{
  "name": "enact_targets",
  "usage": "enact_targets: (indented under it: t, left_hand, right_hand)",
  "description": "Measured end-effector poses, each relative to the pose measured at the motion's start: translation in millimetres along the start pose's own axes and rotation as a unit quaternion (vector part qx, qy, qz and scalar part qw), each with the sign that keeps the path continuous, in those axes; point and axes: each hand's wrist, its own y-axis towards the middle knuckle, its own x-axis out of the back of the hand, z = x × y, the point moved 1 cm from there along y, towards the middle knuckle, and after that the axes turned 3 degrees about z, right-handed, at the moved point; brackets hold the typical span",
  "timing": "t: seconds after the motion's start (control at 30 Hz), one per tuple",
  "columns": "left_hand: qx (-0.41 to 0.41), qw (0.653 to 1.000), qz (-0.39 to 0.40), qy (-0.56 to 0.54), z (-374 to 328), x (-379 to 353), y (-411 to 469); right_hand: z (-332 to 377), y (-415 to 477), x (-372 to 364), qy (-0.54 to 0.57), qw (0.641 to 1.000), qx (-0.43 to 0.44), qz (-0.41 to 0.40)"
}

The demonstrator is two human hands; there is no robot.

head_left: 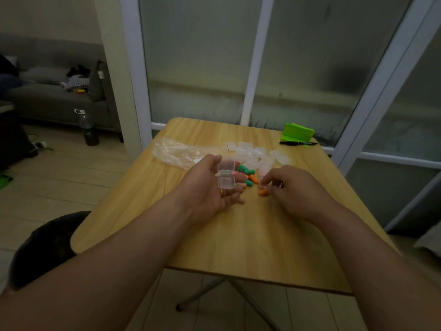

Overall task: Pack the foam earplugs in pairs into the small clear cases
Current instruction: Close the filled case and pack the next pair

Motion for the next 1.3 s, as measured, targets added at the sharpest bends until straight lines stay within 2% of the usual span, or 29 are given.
enact_targets:
  t: [0.17,0.37,0.5,0.63,0.83,1.1,1.3]
  left_hand:
    - [0.002,1.000,0.002,0.007,1,1,4]
    - [0.009,1.000,0.013,0.015,2,-1,1]
    - [0.012,1.000,0.015,0.011,1,-1,1]
    - [0.009,1.000,0.006,0.016,3,1,5]
    - [0.000,1.000,0.011,0.020,3,3,5]
    - [-0.014,1.000,0.017,0.020,3,2,3]
    - [-0.017,1.000,0.019,-0.009,2,1,5]
  right_hand:
    - [6,1,-3,-0.067,0.996,0.050,0.015]
    - [15,2,-5,-0.057,0.998,0.034,0.009]
    - [17,3,-3,0.042,0.997,0.030,-0.055]
    - [29,2,7,0.155,0.982,0.043,-0.099]
    - [51,-4,8,0.301,0.948,0.036,-0.095]
    - [70,-10,-2,0.301,0.949,0.055,-0.074]
    - [77,-11,-10,0.168,0.978,0.084,-0.089]
